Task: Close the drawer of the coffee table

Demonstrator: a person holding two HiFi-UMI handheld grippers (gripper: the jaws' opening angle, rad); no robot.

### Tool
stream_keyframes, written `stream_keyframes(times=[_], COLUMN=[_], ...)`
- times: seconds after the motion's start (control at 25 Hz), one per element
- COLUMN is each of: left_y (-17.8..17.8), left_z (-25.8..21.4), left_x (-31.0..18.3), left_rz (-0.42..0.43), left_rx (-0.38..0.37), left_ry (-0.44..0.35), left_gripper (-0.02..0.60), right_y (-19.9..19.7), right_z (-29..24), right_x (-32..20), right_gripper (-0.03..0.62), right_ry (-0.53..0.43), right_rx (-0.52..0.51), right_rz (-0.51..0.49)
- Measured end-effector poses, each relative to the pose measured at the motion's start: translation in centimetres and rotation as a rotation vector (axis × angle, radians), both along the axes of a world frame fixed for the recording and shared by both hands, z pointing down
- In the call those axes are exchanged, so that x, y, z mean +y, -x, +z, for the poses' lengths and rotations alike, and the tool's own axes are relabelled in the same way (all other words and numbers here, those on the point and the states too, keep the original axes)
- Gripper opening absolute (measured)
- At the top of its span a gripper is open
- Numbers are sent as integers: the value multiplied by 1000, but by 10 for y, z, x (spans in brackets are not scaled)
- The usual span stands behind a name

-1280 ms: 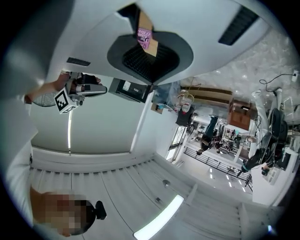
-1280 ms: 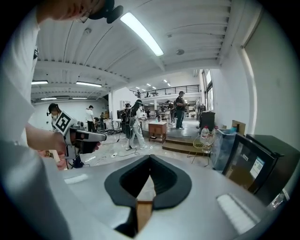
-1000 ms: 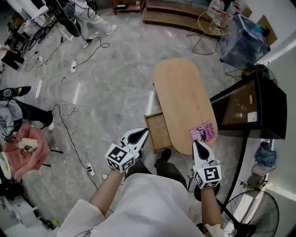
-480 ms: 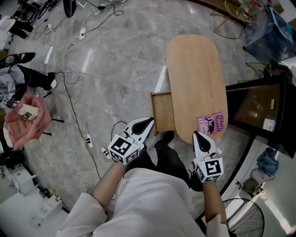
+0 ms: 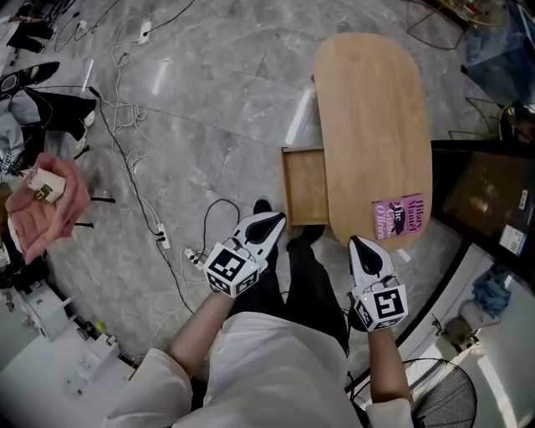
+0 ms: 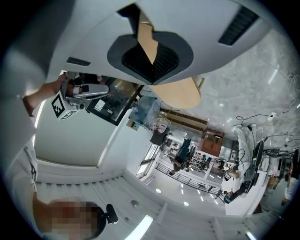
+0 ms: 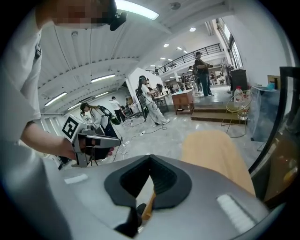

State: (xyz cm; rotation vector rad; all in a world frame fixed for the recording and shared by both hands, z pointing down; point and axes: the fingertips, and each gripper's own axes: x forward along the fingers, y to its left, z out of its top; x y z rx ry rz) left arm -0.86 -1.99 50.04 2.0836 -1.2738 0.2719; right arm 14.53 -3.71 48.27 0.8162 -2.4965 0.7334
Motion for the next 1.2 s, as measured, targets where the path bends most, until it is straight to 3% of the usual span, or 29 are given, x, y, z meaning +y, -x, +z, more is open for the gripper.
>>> stream_keyframes(times=[0.6,1.08,1.2], left_y=[35,32,30], left_z=[168,292,323], left_x=[16,41,48], left_rz=[7,38,32], left_rx=[24,71,83], left_ry=[168,304,349], left_gripper=[6,9,71], right_y=[37,61,64], right_z=[153,264,287], right_x=[10,37,43], right_gripper=[11,11,11], right_ry=[149,234,256], right_rx=[85,116,122], right_rz=[78,53,40])
